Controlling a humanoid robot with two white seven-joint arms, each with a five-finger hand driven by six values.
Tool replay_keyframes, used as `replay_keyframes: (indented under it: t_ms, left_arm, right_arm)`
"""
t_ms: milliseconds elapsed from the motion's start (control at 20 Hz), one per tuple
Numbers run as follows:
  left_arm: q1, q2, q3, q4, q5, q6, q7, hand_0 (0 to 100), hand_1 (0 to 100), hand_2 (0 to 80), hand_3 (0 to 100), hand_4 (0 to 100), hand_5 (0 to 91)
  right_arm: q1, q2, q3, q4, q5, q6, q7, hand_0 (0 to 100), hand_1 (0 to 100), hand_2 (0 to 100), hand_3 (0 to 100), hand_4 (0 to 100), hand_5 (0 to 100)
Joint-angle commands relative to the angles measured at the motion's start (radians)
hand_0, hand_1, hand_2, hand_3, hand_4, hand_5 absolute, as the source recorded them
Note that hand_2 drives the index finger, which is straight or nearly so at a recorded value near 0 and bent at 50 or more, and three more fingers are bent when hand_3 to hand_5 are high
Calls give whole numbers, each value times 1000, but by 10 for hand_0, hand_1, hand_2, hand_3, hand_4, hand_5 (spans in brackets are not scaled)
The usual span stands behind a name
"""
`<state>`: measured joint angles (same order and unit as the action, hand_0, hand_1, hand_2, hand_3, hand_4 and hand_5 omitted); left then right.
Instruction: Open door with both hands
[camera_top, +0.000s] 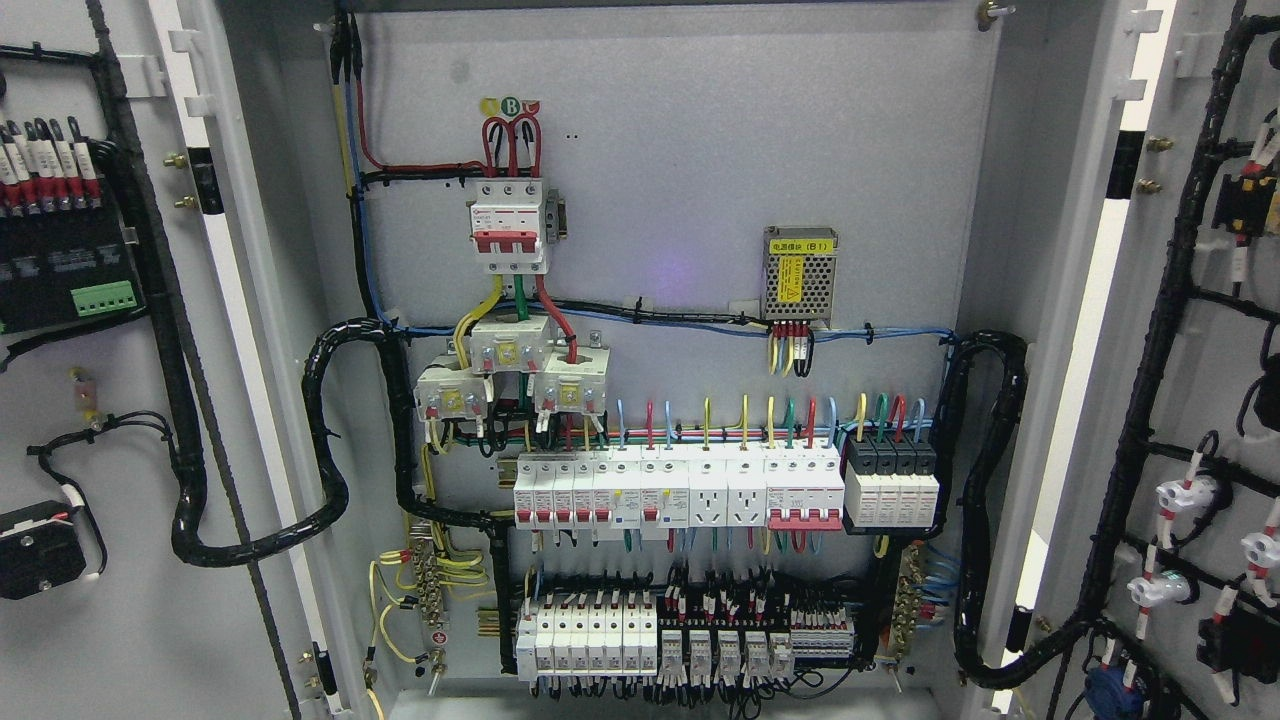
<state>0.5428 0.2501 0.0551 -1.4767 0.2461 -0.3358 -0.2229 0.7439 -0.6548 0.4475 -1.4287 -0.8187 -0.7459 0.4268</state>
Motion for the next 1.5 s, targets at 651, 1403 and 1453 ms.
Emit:
replay_keyframes:
  t_ms: [651, 1403, 1453]
  left_arm:
    - [-151, -144, -141, 919, -71, 4, -10, 0, 0, 0, 0, 29, 0]
    - [-466, -265, -116, 1518, -133, 147, 2, 0, 0, 0, 0, 30, 0]
    - [-474, -270, -112, 1521, -134, 182, 4, 0, 0, 0, 0, 30, 0]
  right_arm:
    - [-175, 406, 30, 971, 211, 37, -9, 0, 0, 0, 0, 0, 0]
    - [-538, 673, -82, 1443, 237, 388, -284, 0, 0, 0, 0, 0, 0]
    - [-552, 675, -82, 1443, 249, 431, -301, 0, 0, 0, 0, 0, 0]
